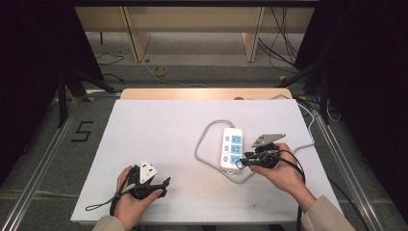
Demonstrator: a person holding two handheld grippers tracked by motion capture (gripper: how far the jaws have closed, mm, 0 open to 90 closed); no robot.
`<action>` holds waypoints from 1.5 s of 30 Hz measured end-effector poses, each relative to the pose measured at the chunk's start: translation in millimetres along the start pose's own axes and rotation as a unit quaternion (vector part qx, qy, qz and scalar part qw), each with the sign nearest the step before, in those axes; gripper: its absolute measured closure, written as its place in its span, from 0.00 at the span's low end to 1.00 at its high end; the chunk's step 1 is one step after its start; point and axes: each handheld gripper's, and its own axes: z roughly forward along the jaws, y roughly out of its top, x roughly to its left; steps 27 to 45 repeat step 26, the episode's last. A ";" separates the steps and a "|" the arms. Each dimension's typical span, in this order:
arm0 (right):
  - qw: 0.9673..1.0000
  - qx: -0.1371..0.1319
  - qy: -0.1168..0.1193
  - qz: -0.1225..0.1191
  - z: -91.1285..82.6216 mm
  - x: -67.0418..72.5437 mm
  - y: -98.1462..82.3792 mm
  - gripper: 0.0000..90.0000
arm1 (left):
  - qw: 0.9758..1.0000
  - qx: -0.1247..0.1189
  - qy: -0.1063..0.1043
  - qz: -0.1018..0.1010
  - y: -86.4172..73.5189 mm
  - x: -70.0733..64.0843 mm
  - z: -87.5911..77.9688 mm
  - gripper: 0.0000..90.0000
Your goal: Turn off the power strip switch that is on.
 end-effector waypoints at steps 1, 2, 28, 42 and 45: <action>1.000 -0.003 -0.001 0.001 -1.1 -0.8 -2.4 0.71 | 1.000 0.000 0.000 -0.001 -0.2 0.1 0.2 0.24; 1.000 -0.006 -0.003 0.002 -2.1 -1.7 -4.9 0.70 | 1.000 0.001 0.000 0.000 -0.3 0.2 0.3 0.24; 0.996 -0.084 -0.019 0.038 -26.7 -1.5 -66.5 0.57 | 1.000 0.007 0.005 -0.004 -3.9 7.7 5.6 0.24; 0.996 -0.084 -0.019 0.038 -26.7 -1.5 -66.5 0.57 | 1.000 0.007 0.005 -0.004 -3.9 7.7 5.6 0.24; 0.996 -0.084 -0.019 0.038 -26.7 -1.5 -66.5 0.57 | 1.000 0.007 0.005 -0.004 -3.9 7.7 5.6 0.24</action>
